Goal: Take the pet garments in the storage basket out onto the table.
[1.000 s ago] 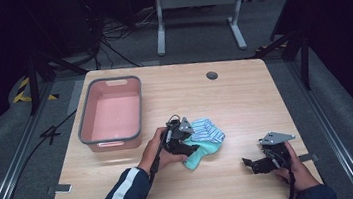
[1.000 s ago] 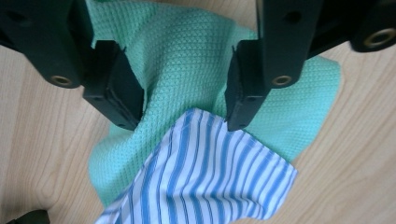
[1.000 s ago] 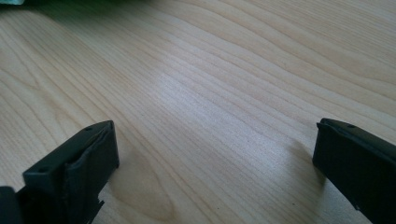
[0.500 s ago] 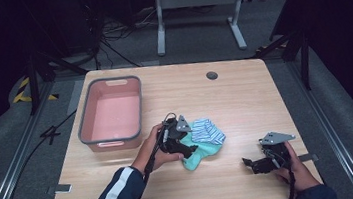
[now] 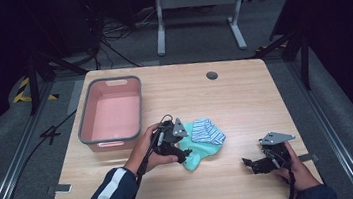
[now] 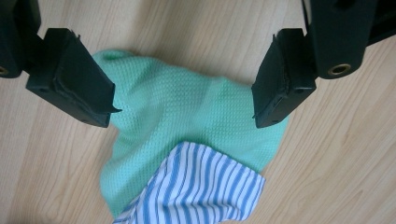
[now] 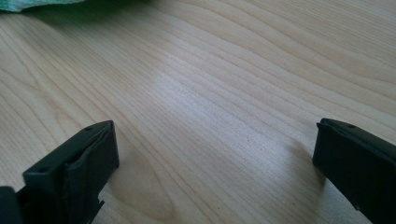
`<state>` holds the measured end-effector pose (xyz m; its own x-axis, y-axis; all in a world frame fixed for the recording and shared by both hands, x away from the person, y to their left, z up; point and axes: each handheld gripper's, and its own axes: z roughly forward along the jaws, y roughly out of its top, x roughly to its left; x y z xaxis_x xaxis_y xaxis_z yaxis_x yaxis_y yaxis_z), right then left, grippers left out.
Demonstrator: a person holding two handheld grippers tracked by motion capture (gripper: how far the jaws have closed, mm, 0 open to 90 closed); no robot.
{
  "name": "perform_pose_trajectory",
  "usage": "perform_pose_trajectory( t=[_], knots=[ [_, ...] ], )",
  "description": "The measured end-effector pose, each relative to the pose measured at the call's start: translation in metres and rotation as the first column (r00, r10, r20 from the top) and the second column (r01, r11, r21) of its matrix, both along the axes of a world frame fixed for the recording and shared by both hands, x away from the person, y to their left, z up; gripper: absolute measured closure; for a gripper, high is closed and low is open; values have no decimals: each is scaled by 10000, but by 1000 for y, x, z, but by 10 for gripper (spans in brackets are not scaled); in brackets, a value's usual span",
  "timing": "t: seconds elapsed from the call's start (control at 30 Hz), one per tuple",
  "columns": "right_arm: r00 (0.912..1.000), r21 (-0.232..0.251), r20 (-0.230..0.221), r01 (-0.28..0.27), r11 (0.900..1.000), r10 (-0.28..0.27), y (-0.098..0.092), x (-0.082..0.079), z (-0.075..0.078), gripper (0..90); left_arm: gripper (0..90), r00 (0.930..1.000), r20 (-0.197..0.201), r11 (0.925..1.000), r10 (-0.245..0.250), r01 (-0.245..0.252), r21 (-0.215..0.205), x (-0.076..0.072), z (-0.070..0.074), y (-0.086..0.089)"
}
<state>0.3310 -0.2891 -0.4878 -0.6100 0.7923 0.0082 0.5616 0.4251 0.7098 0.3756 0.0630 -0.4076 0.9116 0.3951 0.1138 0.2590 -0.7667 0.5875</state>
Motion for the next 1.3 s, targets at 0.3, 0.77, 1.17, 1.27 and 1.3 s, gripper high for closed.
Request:
perform_pose_trajectory(
  t=[0.3,0.77,1.17,1.27,1.3],
  knots=[
    [10000,8,-7,15,10000,-15,0,0,0,5,213,9999,109,9995,-99,95,290,-12,0,18],
    [10000,10,-11,16,10000,-16,0,0,0,5,205,9996,221,9956,-157,136,926,-27,1,47],
    [10000,8,-4,14,10000,-14,0,0,0,5,203,9997,252,9902,79,-113,1390,-36,-8,76],
    [10000,12,-10,15,10000,-15,0,0,0,5,203,9996,214,9896,170,-198,1427,-38,-10,84],
    [10000,10,-8,14,10000,-14,0,0,0,5,204,9995,242,9893,211,-243,1436,-39,-12,88]
  ],
)
